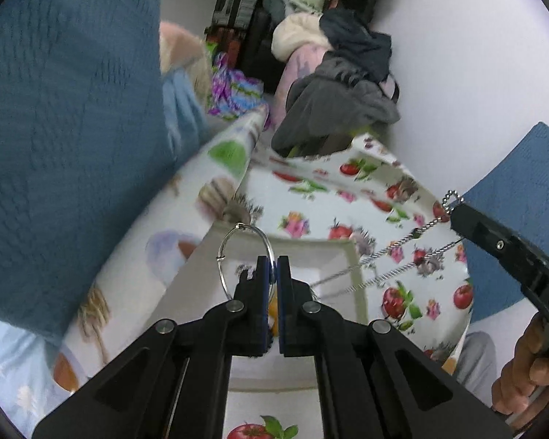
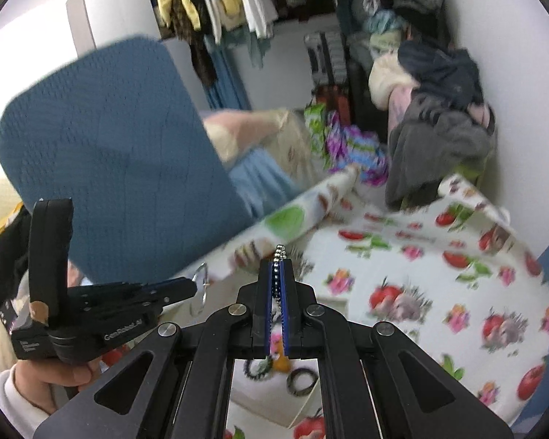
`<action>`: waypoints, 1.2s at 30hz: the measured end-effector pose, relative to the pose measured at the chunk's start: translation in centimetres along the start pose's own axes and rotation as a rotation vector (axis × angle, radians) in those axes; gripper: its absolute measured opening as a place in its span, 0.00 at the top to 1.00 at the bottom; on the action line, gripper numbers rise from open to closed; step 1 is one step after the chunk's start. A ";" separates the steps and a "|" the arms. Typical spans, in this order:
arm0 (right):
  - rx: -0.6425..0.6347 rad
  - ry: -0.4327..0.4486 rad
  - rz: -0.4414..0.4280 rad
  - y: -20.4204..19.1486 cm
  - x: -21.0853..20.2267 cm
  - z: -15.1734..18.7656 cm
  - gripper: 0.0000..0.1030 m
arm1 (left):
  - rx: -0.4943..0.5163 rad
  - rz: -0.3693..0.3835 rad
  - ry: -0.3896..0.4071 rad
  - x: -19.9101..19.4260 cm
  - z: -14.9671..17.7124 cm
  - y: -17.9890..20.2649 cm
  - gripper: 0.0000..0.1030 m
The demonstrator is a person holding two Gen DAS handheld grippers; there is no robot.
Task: Organize jewelry
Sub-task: 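Carry the bangle with the left tool while the right tool carries the chain to the box, then open both tools to release the bangle and chain into the box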
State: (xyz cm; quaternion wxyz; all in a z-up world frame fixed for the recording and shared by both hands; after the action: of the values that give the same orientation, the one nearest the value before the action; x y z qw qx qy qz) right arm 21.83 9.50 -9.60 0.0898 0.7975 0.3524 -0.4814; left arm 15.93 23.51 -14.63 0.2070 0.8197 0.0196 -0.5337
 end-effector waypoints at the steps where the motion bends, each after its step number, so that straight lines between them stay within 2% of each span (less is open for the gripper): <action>1: 0.000 -0.011 -0.002 -0.1 0.5 0.3 0.98 | 0.002 -0.001 -0.010 0.7 0.4 -0.3 0.97; 10: 0.031 -0.137 0.006 0.6 6.4 3.5 0.98 | -0.016 0.012 -0.077 4.4 2.8 -1.7 0.97; 16: 0.074 -0.202 -0.008 1.9 8.7 5.7 0.96 | 0.005 0.001 -0.083 4.6 3.3 -1.0 0.97; 20: 0.070 -0.183 -0.041 2.2 7.6 5.1 0.88 | 0.010 0.013 -0.072 3.8 2.6 0.0 0.97; 23: 0.043 -0.138 -0.054 2.1 5.7 4.3 0.80 | 0.011 0.016 -0.050 2.7 2.1 0.9 0.96; 28: 0.001 -0.066 -0.050 2.5 2.1 3.2 0.80 | 0.020 0.031 -0.003 1.1 1.2 3.2 0.80; 32: 0.003 -0.030 -0.056 4.0 0.3 3.0 0.80 | 0.040 0.036 0.012 0.8 0.5 5.3 0.80; 36: 0.009 0.002 -0.021 5.9 -1.0 3.4 0.80 | 0.050 0.056 0.013 1.4 0.1 7.4 0.80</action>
State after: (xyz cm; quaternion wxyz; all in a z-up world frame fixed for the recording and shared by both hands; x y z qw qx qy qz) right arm 23.02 3.02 -11.66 0.0805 0.7947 0.3586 -0.4830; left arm 18.31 16.45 -13.54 0.2012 0.8283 -0.0154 -0.5227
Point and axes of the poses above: each gripper's, at about its wrist camera, not at the fingertips, and x roughly the way its jaws point, y to its right, z to its underside, the point moved 3 cm from there along x, roughly the way its jaws point, and after that the axes turned 15 degrees about -y, right-handed, at the moved point
